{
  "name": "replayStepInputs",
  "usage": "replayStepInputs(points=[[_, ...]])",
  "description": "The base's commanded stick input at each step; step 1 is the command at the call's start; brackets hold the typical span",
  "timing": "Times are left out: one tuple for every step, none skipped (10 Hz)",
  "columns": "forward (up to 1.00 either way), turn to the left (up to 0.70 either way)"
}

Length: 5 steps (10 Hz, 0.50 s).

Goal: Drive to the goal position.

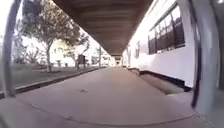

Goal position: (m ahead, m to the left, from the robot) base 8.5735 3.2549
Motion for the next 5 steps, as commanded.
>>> replayStepInputs(points=[[0.7,0.0],[0.7,0.0],[0.7,0.0],[0.7,0.0],[0.7,0.0]])
